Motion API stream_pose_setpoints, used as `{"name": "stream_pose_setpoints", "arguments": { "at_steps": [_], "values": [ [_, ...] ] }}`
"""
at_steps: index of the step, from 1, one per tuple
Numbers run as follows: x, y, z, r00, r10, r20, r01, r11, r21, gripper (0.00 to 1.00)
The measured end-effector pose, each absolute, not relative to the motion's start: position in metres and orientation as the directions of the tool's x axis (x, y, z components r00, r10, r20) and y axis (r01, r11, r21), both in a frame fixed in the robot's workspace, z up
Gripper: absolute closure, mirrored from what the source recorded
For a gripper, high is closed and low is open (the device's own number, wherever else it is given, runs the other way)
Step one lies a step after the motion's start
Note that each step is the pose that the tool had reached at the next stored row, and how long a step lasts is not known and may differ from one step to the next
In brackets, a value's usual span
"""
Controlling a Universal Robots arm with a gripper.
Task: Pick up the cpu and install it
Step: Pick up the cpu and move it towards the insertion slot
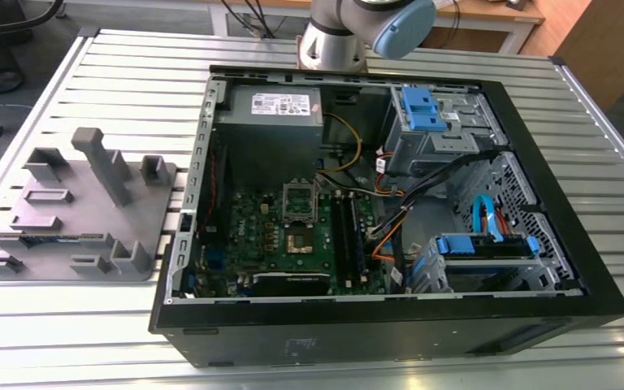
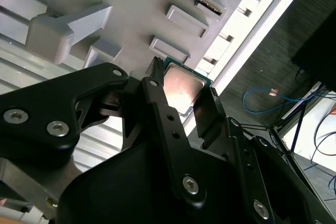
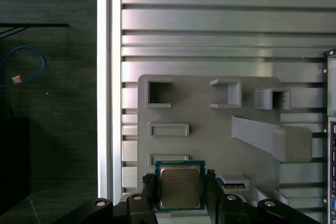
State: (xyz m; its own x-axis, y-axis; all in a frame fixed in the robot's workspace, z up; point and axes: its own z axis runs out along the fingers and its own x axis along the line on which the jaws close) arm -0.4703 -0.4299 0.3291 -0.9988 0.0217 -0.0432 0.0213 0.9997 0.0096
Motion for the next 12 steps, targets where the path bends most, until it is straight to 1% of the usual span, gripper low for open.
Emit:
{"name": "stream_pose_setpoints", "arguments": {
  "at_steps": [12],
  "values": [
    [-0.4703,-0.4297,0.3326,-0.999,0.022,-0.043,0.021,1.0,0.01,0.53]
  ]
}}
